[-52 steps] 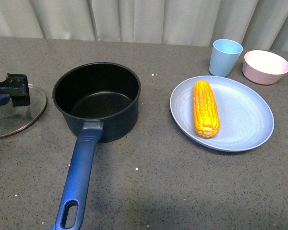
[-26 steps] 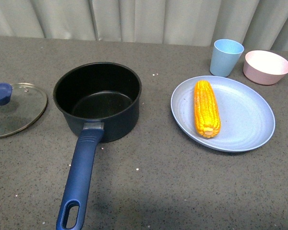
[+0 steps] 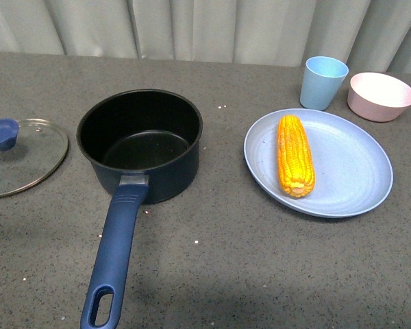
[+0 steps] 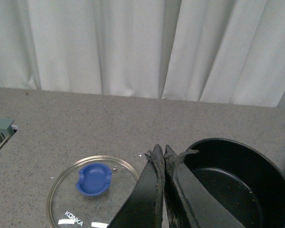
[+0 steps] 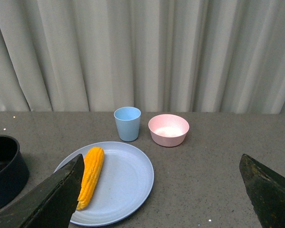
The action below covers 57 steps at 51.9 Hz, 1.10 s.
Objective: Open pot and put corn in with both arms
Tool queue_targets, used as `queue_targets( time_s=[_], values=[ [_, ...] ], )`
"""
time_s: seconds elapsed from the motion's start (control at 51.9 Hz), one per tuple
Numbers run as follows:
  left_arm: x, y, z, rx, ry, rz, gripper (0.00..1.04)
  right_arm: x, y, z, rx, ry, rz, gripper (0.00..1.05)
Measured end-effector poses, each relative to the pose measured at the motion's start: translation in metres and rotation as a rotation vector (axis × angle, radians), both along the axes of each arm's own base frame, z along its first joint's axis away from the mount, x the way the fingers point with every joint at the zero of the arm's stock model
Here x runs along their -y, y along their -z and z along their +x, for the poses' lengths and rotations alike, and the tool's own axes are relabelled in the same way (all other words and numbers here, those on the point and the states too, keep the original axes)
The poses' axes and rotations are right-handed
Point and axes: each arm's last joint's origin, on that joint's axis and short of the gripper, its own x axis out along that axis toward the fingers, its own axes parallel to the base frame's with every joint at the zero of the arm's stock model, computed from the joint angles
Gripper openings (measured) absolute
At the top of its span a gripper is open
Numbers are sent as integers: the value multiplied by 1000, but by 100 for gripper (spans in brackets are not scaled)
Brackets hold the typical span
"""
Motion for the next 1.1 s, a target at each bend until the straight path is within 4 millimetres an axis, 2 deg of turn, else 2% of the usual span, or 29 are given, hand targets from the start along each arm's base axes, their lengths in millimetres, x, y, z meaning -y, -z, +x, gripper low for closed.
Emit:
queue_targets(
  time_s=[0.501, 1.099],
  values=[
    [1, -3, -44, 12, 2, 0, 4, 0, 0, 0, 0, 0, 0, 96],
    [1, -13, -69, 41, 1, 0, 4, 0, 0, 0, 0, 0, 0, 96]
  ],
)
